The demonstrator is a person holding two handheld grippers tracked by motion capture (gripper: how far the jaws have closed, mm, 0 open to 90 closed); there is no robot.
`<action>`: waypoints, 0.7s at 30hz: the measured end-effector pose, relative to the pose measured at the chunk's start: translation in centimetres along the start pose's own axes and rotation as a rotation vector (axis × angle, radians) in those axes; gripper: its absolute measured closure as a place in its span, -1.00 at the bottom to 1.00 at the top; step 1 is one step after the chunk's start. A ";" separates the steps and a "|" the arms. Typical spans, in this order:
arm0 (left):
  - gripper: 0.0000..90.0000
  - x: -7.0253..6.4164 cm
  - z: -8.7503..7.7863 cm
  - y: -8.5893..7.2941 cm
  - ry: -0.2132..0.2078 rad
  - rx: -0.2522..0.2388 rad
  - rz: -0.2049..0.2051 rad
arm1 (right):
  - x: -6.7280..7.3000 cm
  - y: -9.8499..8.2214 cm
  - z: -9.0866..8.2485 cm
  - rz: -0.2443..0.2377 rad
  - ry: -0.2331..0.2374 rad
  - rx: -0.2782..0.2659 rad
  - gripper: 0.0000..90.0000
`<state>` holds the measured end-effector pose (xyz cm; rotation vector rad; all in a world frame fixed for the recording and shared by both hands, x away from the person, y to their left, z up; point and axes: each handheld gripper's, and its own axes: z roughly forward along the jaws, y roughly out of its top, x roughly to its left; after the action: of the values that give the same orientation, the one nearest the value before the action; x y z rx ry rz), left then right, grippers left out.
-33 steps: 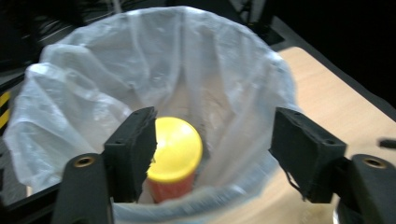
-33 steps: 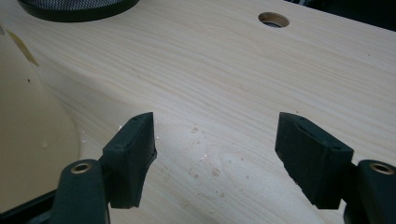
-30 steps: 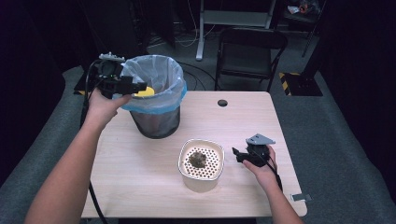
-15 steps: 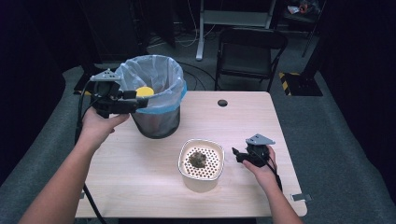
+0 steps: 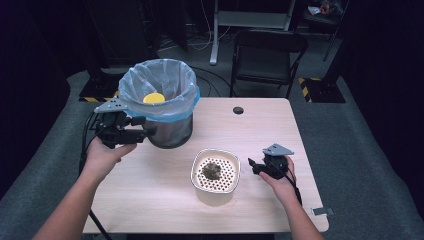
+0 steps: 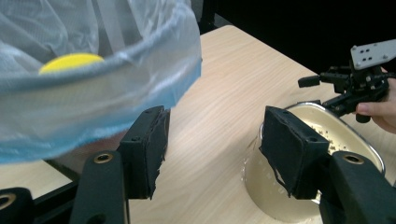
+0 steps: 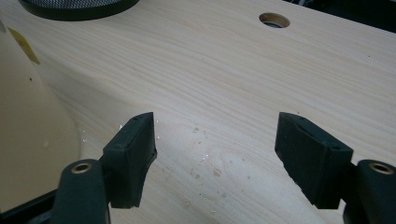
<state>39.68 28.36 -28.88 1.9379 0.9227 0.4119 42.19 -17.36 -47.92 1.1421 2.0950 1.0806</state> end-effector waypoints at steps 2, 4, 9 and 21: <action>-0.10 0.0 0.2 -0.9 0.001 -0.002 -0.005 | 0.0 0.0 0.0 -0.010 0.004 0.005 -0.37; -0.10 0.0 0.5 -1.8 0.011 0.003 -0.004 | 0.0 0.0 0.0 -0.009 0.002 0.006 -0.37; -0.09 0.0 1.3 -4.2 0.027 0.013 -0.003 | 0.1 0.0 0.1 -0.009 0.002 0.005 -0.37; -0.05 0.7 3.3 -10.4 0.018 -0.006 -0.036 | 0.1 -0.1 0.1 0.000 0.000 0.008 -0.37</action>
<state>37.56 29.97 -39.46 1.9121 0.9659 0.4113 42.17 -17.23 -48.05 1.1459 2.1010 1.0727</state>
